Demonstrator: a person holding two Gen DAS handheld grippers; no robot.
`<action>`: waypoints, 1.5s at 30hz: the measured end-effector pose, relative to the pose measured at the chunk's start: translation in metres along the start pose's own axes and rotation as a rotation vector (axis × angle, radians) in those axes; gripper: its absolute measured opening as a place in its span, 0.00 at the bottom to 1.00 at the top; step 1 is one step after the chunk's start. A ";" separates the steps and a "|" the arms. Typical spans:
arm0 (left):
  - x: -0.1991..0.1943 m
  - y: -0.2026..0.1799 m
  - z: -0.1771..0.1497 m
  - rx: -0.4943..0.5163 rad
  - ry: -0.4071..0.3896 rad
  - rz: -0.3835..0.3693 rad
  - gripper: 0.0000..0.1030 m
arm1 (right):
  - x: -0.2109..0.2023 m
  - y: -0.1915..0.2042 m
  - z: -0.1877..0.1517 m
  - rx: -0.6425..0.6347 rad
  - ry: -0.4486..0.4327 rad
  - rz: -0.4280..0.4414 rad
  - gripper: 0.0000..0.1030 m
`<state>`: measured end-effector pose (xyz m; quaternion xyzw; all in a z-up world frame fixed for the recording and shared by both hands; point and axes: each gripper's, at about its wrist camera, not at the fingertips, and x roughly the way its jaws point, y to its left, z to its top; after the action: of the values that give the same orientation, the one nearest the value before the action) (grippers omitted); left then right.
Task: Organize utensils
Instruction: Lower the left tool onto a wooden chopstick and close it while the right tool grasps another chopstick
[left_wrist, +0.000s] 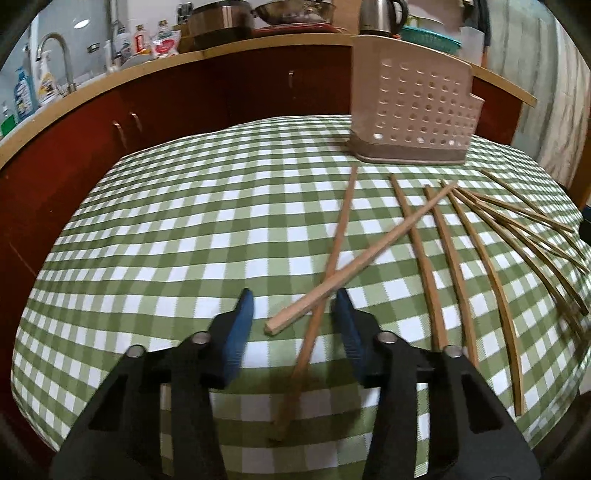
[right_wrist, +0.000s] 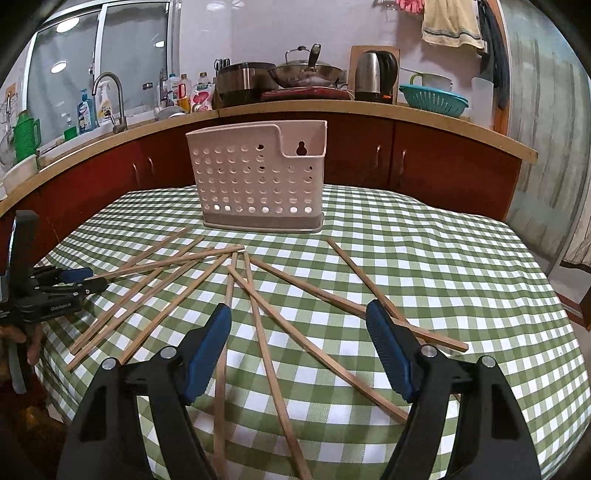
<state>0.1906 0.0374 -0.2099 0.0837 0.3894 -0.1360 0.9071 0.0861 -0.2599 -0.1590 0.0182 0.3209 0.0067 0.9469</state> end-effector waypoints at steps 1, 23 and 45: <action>0.000 0.000 0.000 -0.002 0.001 -0.008 0.36 | 0.001 0.000 0.000 0.003 0.002 0.000 0.71; -0.022 -0.036 -0.008 0.081 -0.034 -0.011 0.20 | -0.001 -0.008 -0.005 0.031 0.001 0.005 0.71; -0.009 -0.031 -0.005 0.091 0.009 -0.072 0.30 | 0.003 -0.011 -0.006 0.049 0.010 0.025 0.71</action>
<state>0.1717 0.0111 -0.2078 0.1115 0.3895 -0.1858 0.8952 0.0843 -0.2703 -0.1660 0.0452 0.3255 0.0106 0.9444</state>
